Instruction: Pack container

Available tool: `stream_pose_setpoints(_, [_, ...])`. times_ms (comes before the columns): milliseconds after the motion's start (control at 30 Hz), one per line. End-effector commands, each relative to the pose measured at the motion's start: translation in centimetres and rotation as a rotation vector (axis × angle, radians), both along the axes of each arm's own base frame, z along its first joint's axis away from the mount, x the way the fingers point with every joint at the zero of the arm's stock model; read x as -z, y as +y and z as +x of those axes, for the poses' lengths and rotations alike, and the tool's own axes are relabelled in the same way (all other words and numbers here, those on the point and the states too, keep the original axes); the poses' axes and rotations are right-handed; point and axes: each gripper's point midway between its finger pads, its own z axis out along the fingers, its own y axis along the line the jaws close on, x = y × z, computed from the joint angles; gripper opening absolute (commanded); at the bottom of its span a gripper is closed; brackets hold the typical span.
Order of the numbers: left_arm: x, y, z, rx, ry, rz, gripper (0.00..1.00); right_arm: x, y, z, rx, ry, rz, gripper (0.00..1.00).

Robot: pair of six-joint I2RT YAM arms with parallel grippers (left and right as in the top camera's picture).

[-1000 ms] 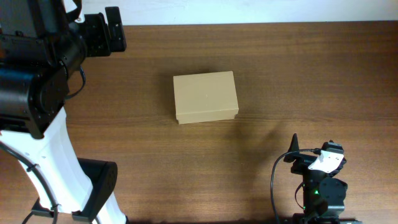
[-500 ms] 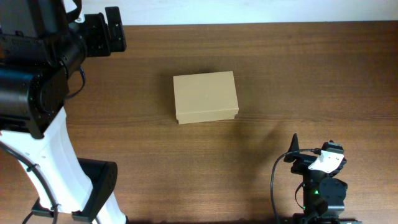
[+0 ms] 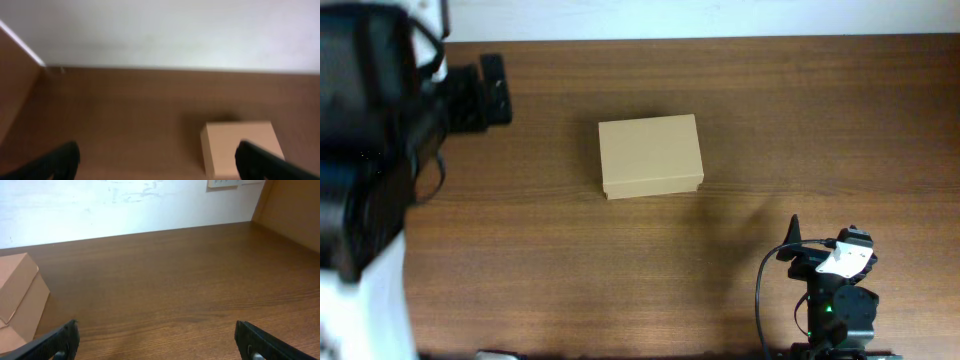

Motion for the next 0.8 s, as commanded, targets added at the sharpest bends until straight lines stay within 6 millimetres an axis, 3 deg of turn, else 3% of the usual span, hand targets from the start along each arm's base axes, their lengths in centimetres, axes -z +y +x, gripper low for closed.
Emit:
stream_pose_setpoints(0, [0.2,1.7,-2.8,-0.055,-0.069,0.032,1.00,0.1,-0.5,-0.1,0.023,-0.002,-0.010,0.99])
stream_pose_setpoints(167, [1.8,3.0,-4.6,-0.093,-0.222,0.006,1.00,0.1,-0.5,-0.1,0.023,-0.002,-0.010,0.99])
stream_pose_setpoints(467, [8.3,4.7,-8.0,-0.153,-0.399,-0.012,1.00,0.1,-0.5,-0.1,0.023,-0.002,-0.010,0.99])
stream_pose_setpoints(767, [16.0,4.6,-8.1,-0.150,-0.506,-0.030,1.00,0.1,-0.5,-0.1,0.023,-0.002,-0.010,0.99])
